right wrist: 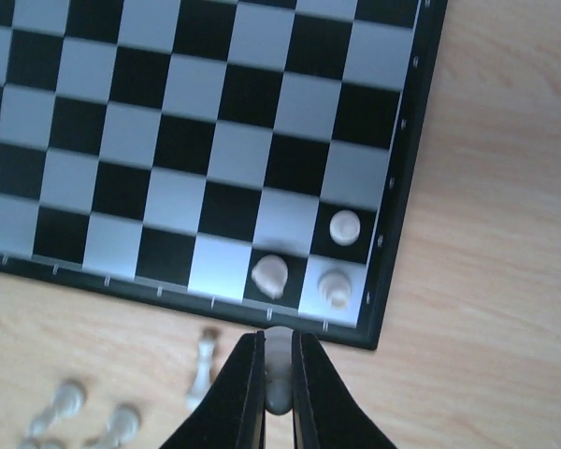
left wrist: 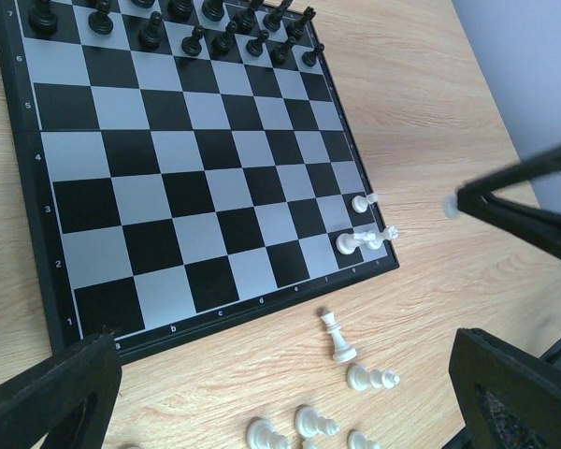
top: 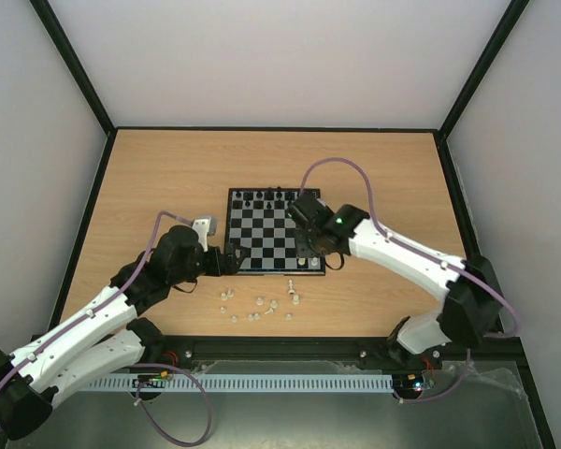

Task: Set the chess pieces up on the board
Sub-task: Place the chess piece on the chessboard, then pick up the chess piece at the center of the board.

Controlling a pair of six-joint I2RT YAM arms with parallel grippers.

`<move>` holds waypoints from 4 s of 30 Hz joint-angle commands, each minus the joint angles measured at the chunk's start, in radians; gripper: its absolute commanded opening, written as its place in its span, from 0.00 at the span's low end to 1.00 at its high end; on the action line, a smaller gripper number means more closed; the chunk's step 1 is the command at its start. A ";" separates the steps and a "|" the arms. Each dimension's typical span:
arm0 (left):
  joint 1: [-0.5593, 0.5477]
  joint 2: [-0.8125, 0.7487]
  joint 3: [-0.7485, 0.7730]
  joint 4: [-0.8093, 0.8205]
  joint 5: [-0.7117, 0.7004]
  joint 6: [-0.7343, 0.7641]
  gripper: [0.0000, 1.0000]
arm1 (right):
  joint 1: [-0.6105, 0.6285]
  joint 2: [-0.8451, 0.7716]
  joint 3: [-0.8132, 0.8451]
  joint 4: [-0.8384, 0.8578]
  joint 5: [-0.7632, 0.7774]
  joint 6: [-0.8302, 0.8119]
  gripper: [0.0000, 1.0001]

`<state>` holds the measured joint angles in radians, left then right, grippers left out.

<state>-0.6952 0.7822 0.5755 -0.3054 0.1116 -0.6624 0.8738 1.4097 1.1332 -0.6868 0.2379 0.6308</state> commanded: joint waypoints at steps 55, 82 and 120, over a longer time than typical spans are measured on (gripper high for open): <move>0.011 0.001 -0.025 0.025 0.022 0.003 0.99 | -0.120 0.414 0.076 0.052 -0.037 -0.171 0.08; 0.011 -0.001 -0.017 0.021 0.013 -0.004 0.99 | -0.119 0.268 0.112 0.077 -0.059 -0.173 0.29; 0.014 -0.077 0.008 -0.049 -0.027 -0.019 0.99 | 0.274 0.130 -0.201 0.120 -0.050 0.065 0.45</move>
<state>-0.6884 0.7254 0.5724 -0.3294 0.0933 -0.6777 1.1450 1.4960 0.8993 -0.5686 0.1581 0.6933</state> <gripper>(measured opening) 0.991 0.479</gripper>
